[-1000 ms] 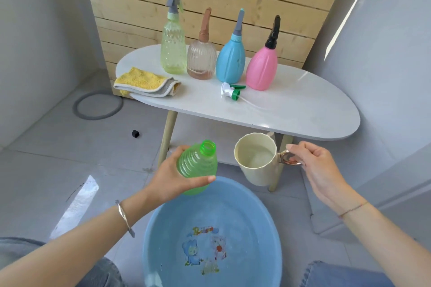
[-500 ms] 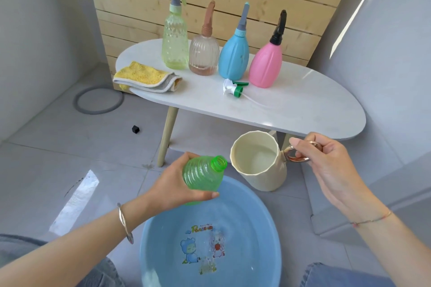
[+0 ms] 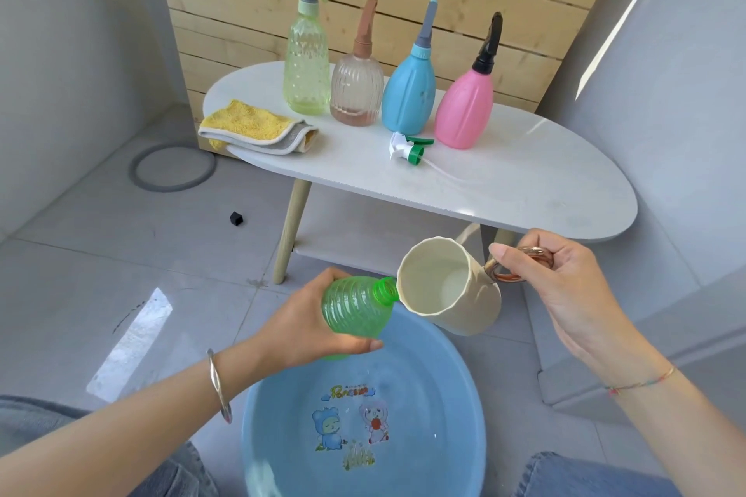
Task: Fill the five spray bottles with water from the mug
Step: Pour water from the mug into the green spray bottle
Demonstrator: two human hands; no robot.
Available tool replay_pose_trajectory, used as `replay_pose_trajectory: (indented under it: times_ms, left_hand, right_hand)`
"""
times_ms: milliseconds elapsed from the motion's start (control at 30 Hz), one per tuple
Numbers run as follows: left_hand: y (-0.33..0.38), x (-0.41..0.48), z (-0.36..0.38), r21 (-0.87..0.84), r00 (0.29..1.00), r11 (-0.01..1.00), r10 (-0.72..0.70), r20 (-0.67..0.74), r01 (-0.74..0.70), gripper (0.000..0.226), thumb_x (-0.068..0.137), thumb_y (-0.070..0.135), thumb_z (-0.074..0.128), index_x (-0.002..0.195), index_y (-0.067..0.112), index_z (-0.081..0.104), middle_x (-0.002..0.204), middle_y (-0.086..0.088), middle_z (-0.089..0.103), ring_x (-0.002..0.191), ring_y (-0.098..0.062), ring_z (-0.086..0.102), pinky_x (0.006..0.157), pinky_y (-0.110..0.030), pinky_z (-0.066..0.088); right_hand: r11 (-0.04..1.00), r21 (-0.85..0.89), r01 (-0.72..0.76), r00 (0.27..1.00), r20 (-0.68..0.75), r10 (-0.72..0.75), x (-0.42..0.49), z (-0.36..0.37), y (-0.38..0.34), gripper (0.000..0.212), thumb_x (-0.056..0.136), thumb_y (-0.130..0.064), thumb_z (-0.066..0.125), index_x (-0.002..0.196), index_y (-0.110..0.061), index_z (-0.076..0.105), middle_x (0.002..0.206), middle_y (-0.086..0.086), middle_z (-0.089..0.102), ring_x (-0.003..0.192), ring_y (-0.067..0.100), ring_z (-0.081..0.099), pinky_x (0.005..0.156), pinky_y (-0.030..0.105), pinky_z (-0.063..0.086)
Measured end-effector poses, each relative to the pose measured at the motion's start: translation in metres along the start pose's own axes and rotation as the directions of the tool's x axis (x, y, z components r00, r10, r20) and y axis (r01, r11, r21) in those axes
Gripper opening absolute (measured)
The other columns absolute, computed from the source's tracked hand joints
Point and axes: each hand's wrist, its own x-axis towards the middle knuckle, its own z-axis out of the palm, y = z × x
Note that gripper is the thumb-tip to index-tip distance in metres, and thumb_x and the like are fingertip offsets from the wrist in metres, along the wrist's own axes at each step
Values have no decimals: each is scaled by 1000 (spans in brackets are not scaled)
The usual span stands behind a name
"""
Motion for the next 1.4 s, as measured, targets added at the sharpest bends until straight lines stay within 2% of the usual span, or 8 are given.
replay_pose_trajectory:
  times_ms: [67,200,267,433,500,800,1000,1400]
  left_hand:
    - [-1,-1,0,17,1000,1000,-4,4,4,72,48,53,91,106,36,53,94,18,66,88,3,62,75,-11,46]
    - [-3,-1,1,37,1000,999,-12,4,12,67,52,46,93,105,34,52,92,13,66,83,1,62,72,-12,47]
    - [-3,-2,2,37,1000,999,-12,10,12,68,51,47,93,105,33,53,92,13,66,82,1,62,71,-12,47]
    - [-5,-3,3,22,999,1000,-17,28,16,77,42,63,85,105,33,53,91,11,67,82,-2,64,73,-17,50]
    - [-7,-3,4,35,999,999,-20,29,19,79,41,66,84,106,33,53,92,11,67,83,-3,64,75,-21,52]
    - [-7,-3,4,45,999,999,-27,39,25,80,42,65,84,107,32,53,95,11,67,85,-1,64,76,-19,52]
    - [-8,-5,5,56,999,998,-9,38,7,71,54,45,93,110,28,53,96,10,67,86,1,63,73,-14,50]
    - [-11,-5,6,82,999,997,-7,47,3,71,54,47,93,111,30,53,98,11,66,87,1,62,73,-14,49]
  right_hand:
    - [1000,-28,-4,1000,10,5,0,0,1,33,64,-29,85,55,-14,56,68,22,61,68,22,54,72,28,43]
    - [999,-45,-7,1000,10,7,-2,2,-1,35,63,-31,81,59,-7,55,76,38,59,70,25,53,74,31,43]
    - [997,-71,-5,1000,20,6,-3,3,-2,38,60,-35,86,56,-13,55,77,38,59,71,25,53,75,33,42]
    - [994,-107,-5,1000,28,8,-2,1,3,64,43,-65,83,59,-10,55,78,39,59,70,26,54,76,36,43]
    - [993,-117,3,1000,30,0,-2,1,4,69,42,-69,82,59,-8,54,78,39,58,70,25,54,76,36,43]
    - [988,-152,24,999,45,-18,-1,0,6,73,44,-70,81,62,-5,52,75,42,54,70,24,50,76,35,39]
    - [984,-178,23,999,51,-15,-2,1,6,67,45,-68,81,60,-8,54,76,37,59,69,23,50,75,34,39]
    - [981,-188,37,998,53,-27,0,0,12,74,46,-69,81,63,-4,53,74,42,53,69,25,45,74,36,35]
